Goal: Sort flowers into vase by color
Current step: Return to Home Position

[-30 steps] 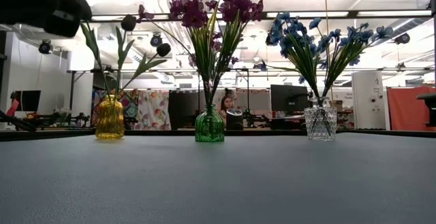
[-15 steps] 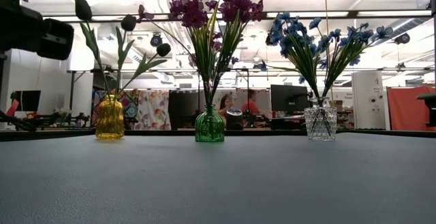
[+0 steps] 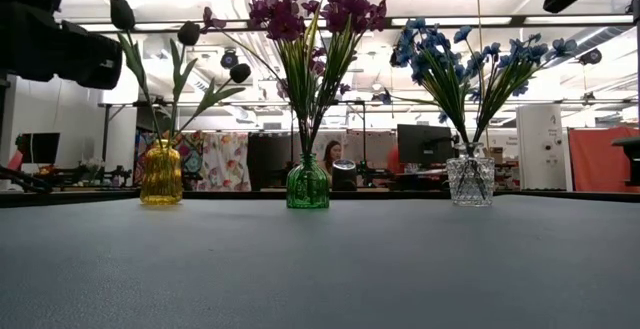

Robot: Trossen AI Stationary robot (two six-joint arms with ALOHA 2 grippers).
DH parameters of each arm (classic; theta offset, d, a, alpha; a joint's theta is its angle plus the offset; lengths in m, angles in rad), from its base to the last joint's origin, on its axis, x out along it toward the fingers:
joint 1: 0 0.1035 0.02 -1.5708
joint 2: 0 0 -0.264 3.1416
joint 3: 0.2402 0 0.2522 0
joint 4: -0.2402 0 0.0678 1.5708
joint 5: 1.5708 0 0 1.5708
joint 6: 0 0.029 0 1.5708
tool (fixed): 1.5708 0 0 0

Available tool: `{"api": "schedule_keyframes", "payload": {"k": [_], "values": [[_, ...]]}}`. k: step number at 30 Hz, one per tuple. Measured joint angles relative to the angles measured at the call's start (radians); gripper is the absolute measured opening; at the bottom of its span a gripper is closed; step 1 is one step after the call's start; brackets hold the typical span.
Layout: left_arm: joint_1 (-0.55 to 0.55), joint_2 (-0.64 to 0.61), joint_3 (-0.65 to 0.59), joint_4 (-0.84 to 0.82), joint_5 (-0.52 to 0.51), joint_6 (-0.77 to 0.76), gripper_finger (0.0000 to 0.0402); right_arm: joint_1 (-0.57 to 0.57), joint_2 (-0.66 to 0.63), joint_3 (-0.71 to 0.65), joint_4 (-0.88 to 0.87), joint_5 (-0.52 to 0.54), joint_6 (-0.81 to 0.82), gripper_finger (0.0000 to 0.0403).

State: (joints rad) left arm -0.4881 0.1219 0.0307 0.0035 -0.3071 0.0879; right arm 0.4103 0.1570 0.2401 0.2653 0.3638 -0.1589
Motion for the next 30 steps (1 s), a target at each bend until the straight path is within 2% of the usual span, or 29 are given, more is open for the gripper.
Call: {"api": "schedule_keyframes", "payload": {"k": [8,16,21,25,30], "values": [[0.11,0.031,0.0,-0.011,0.095,-0.003,0.0,-0.081,-0.048,-0.05,-0.083,-0.027,0.03,0.0201],[0.115,0.048,0.001,-0.013,0.104,-0.036,0.0,-0.09,-0.156,-0.22,-0.032,-0.054,0.054,0.0201],[0.114,0.037,0.008,0.007,0.113,0.03,0.0,-0.097,-0.154,-0.229,-0.042,-0.068,0.054,0.0201],[0.116,0.013,0.017,0.0,0.107,0.088,0.0,-0.097,-0.15,-0.229,-0.039,0.02,0.037,0.0201],[0.116,0.009,0.017,0.007,0.104,0.061,0.0,-0.097,-0.132,-0.229,-0.049,0.081,0.106,0.0201]]}}
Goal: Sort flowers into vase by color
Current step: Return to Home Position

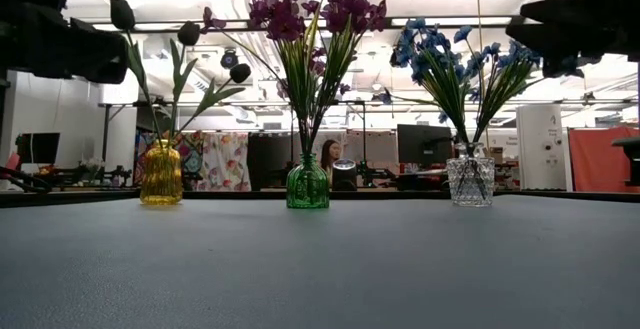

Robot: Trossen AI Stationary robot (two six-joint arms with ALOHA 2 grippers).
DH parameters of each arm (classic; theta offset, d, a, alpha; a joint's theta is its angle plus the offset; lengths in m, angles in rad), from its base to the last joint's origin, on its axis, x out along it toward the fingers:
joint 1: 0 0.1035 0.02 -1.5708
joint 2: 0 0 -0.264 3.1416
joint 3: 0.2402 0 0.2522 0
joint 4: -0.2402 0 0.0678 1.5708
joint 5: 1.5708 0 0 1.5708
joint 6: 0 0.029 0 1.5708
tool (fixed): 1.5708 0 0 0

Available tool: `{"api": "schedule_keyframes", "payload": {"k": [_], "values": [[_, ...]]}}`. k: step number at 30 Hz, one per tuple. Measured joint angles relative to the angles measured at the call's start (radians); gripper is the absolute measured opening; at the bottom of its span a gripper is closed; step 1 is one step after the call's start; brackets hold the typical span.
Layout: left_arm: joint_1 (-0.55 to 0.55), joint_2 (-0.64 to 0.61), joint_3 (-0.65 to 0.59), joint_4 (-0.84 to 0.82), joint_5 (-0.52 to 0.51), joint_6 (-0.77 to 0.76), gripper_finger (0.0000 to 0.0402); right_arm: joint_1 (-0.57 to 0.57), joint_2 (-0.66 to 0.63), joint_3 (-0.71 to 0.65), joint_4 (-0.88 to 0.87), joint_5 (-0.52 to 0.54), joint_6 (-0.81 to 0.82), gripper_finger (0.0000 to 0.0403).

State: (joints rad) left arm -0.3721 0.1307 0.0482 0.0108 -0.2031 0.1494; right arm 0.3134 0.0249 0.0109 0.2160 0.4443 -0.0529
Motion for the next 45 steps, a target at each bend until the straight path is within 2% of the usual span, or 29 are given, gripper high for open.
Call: {"api": "schedule_keyframes", "payload": {"k": [21,45], "values": [[0.0,0.056,-0.002,-0.005,0.001,-0.034,0.0,0.0,0.017,0.0,-0.002,0.001,0.0,0.0201],[0.0,0.059,0.0,-0.004,0.001,-0.035,0.0,0.0,0.017,0.0,-0.002,0.001,0.0,0.0201]]}}
